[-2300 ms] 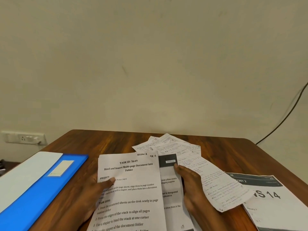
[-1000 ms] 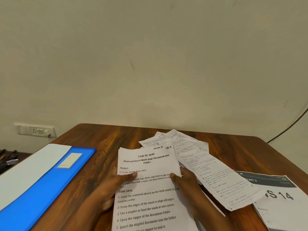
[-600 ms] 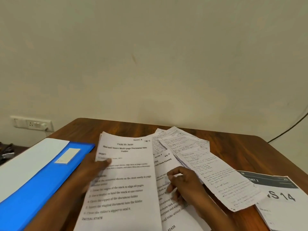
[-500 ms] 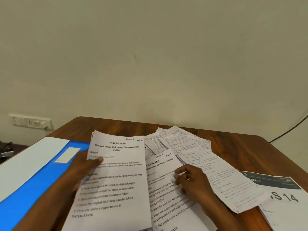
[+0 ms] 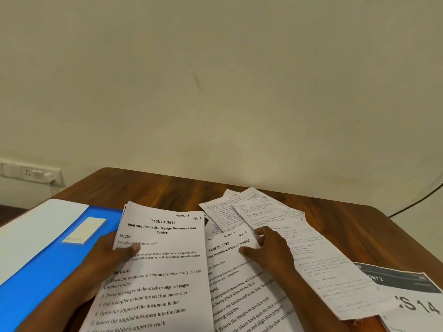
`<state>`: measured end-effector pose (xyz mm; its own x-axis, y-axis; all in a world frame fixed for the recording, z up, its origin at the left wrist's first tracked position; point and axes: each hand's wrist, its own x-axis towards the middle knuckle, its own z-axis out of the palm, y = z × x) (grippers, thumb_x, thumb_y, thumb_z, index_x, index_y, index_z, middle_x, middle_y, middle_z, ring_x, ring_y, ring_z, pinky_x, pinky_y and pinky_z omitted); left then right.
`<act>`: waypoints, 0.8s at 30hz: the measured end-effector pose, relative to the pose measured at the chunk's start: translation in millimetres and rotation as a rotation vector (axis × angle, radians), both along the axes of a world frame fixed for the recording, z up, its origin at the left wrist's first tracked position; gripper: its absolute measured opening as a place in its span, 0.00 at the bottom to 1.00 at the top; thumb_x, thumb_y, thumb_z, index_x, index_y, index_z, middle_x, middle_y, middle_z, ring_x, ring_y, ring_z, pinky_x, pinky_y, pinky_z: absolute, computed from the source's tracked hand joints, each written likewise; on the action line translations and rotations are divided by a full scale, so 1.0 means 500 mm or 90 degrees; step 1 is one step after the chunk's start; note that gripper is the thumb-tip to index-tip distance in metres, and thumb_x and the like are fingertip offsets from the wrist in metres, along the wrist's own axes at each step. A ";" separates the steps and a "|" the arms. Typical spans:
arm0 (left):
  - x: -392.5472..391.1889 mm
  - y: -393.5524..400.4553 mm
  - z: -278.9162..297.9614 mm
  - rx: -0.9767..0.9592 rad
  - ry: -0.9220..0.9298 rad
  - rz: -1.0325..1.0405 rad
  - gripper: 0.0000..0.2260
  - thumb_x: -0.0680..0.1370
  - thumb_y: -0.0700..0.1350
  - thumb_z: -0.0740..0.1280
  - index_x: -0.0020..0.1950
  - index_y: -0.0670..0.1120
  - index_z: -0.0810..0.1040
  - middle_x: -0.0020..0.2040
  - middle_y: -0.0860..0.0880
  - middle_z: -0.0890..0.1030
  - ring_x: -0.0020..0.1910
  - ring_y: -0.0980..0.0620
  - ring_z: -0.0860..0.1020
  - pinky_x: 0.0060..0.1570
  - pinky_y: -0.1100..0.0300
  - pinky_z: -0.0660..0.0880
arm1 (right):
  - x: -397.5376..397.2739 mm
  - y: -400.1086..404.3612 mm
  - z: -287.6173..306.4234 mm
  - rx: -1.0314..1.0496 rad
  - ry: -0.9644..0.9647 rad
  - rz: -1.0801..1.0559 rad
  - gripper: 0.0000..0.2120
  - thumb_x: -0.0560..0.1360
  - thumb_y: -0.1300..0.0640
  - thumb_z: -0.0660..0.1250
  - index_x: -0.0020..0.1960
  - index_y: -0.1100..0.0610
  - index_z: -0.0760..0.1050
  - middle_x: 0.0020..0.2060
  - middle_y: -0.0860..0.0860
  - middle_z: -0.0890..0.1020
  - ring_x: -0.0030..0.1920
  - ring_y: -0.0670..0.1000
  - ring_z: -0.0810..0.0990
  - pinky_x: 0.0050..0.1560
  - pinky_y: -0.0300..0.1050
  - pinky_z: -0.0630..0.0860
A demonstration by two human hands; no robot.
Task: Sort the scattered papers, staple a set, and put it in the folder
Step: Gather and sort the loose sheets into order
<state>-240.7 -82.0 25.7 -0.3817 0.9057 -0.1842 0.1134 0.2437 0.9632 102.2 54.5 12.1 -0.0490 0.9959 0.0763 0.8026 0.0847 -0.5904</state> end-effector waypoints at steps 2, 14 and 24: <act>0.001 0.001 -0.001 0.002 -0.007 0.003 0.07 0.81 0.38 0.69 0.58 0.43 0.80 0.42 0.44 0.89 0.36 0.45 0.88 0.32 0.55 0.80 | -0.008 -0.001 -0.010 0.014 -0.009 -0.008 0.29 0.66 0.36 0.79 0.61 0.46 0.75 0.53 0.41 0.78 0.55 0.47 0.80 0.50 0.45 0.76; -0.020 0.006 -0.012 -0.005 -0.063 -0.007 0.11 0.80 0.39 0.70 0.62 0.42 0.79 0.49 0.40 0.88 0.44 0.38 0.88 0.46 0.44 0.83 | -0.027 -0.060 0.058 -0.040 -0.022 0.166 0.10 0.63 0.52 0.86 0.39 0.52 0.86 0.30 0.39 0.83 0.30 0.39 0.80 0.34 0.36 0.75; -0.017 0.008 -0.014 0.003 -0.055 0.004 0.09 0.80 0.39 0.70 0.61 0.44 0.79 0.47 0.42 0.89 0.43 0.39 0.88 0.44 0.46 0.82 | -0.037 -0.039 0.041 -0.050 0.006 0.083 0.28 0.62 0.36 0.83 0.55 0.47 0.80 0.47 0.43 0.83 0.46 0.43 0.82 0.46 0.42 0.79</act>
<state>-249.0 -77.9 18.7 -0.3699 0.9044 -0.2124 0.0288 0.2397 0.9704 83.5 35.1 32.5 -0.1779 0.9840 -0.0009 0.7818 0.1408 -0.6074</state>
